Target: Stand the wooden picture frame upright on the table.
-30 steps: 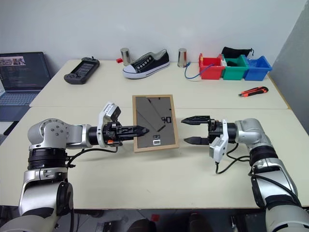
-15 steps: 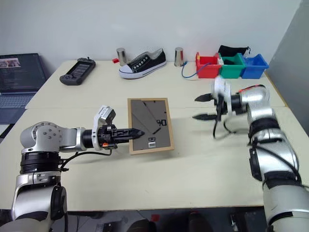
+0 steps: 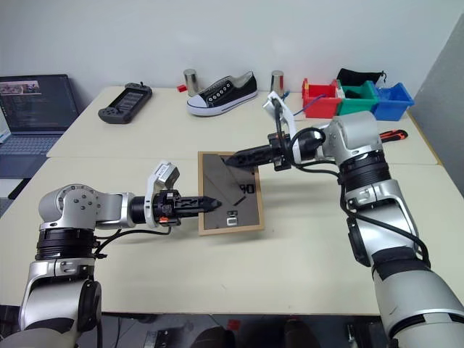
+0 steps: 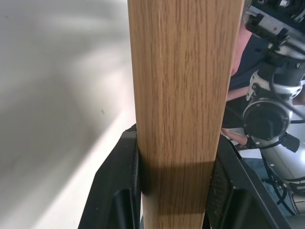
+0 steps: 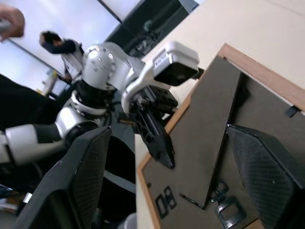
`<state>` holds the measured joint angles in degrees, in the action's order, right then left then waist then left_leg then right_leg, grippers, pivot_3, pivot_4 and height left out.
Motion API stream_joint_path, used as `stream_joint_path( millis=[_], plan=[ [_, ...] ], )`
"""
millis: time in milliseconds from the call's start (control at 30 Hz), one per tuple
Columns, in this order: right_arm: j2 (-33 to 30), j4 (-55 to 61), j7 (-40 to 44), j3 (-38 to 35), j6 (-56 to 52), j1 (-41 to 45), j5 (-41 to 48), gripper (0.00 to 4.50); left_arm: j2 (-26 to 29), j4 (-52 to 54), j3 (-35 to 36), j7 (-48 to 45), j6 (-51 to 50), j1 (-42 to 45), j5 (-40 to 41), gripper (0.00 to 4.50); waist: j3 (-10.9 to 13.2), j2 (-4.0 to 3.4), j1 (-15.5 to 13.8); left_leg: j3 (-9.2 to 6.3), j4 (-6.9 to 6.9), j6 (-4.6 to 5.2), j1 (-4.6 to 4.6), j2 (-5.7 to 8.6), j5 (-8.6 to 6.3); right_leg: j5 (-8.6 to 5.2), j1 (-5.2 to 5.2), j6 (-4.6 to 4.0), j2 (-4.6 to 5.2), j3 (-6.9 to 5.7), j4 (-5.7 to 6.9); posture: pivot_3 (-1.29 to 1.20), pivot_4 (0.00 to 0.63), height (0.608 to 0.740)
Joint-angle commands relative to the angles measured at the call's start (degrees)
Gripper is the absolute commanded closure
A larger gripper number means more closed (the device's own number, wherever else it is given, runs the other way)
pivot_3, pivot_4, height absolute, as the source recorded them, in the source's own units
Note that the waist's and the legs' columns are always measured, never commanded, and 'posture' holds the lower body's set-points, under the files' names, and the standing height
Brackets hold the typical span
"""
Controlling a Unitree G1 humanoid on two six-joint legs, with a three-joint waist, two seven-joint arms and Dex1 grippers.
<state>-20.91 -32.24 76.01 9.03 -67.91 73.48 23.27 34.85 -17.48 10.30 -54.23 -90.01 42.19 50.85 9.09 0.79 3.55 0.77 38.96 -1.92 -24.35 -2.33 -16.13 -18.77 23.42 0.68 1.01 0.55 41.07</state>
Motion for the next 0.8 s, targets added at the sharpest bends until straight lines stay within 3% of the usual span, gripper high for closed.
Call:
stream_joint_path(
  millis=[33,367,800],
  plan=[
    [0.2,5.4,-1.6,1.2,1.9,-0.1,0.5,0.41,0.3,1.0,0.1,-1.3,1.3,1.4,0.9,3.22,0.0,0.0,0.1,0.0,0.0,0.0,0.0,0.0,0.0,0.0,0.0,0.0,0.0,0.0,0.0,0.0,0.15,0.74],
    [2.4,6.3,-7.1,2.7,3.3,-0.2,-0.3,0.41,0.4,1.3,-1.3,-1.8,2.2,1.1,1.1,3.22,0.0,0.0,0.3,-0.07,-0.01,0.0,0.0,0.0,0.0,0.0,0.0,0.0,0.0,-0.08,0.0,0.0,0.15,0.74],
    [1.9,5.6,-7.3,6.3,6.6,-0.8,-2.0,0.41,0.2,1.7,-2.0,-2.1,2.8,0.6,1.1,3.22,0.0,0.0,0.8,-0.11,-0.02,0.0,0.0,0.01,0.0,0.0,-0.01,0.0,-0.01,-0.1,0.0,0.0,0.15,0.74]
  ],
)
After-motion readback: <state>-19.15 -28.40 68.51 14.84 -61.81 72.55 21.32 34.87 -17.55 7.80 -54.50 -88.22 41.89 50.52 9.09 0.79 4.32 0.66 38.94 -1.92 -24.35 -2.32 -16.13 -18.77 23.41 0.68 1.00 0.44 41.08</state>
